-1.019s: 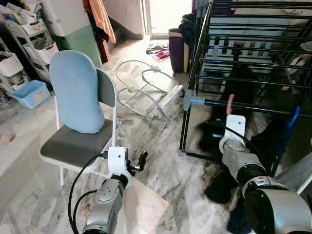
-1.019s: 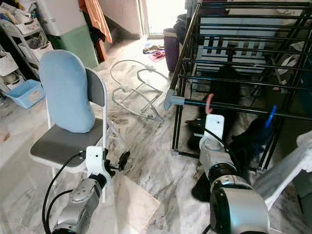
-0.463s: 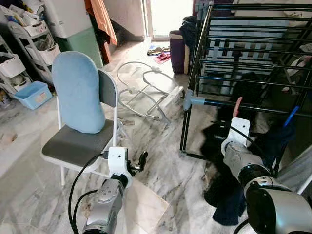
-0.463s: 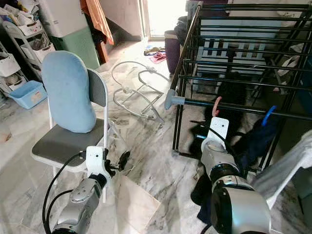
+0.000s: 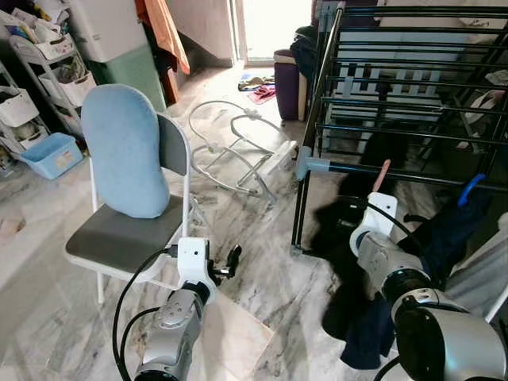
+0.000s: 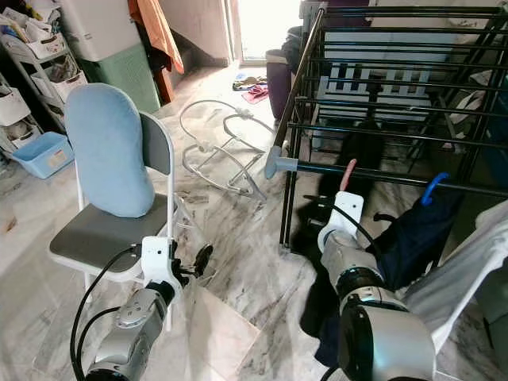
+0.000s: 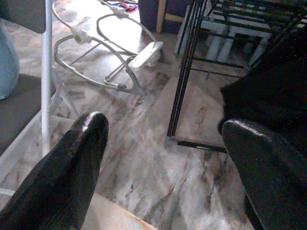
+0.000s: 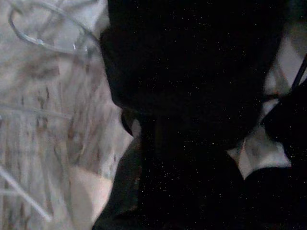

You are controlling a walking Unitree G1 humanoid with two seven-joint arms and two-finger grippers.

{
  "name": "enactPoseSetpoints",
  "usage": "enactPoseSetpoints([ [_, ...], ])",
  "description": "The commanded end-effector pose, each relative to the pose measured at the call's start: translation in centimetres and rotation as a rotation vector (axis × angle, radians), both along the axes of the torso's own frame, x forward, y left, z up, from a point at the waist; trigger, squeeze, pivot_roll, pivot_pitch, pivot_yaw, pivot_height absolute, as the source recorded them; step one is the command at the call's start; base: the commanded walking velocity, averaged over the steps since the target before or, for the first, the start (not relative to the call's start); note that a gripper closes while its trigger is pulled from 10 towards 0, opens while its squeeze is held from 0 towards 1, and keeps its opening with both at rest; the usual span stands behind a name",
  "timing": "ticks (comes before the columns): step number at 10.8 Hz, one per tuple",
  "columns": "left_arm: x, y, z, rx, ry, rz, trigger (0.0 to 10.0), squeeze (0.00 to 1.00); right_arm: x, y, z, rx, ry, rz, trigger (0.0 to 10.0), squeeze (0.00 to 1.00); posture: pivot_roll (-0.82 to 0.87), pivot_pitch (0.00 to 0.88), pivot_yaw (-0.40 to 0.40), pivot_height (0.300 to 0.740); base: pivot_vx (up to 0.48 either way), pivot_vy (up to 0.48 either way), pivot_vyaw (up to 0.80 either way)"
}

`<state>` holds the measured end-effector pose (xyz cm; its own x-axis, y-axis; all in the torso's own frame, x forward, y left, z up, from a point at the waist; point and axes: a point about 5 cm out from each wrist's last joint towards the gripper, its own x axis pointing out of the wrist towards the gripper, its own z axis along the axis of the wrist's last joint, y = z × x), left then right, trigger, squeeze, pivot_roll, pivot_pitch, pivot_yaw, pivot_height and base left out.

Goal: Hang hanger

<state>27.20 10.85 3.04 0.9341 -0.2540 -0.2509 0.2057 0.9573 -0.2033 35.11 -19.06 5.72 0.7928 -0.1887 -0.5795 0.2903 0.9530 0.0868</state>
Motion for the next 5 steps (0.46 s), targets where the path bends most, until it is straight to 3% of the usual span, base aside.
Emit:
enactPoseSetpoints([
  [1,0.1,0.1,-0.1,0.019,0.009,-0.005,10.0,0.0,-0.4,0.2,-0.6,0.0,0.023,0.013,10.0,1.0,-0.09,0.0,0.086,0.74,0.0,0.0,0.0],
  [3,0.1,0.1,0.0,0.013,0.004,0.003,10.0,0.0,0.2,-0.7,0.6,-0.124,-0.051,0.052,10.0,1.0,-0.09,0.0,0.084,0.74,0.0,0.0,0.0],
  [5,0.1,0.1,0.0,0.011,0.001,0.003,10.0,0.0,0.1,-1.0,0.7,-0.185,-0.079,0.076,10.0,1.0,-0.09,0.0,0.082,0.74,0.0,0.0,0.0],
])
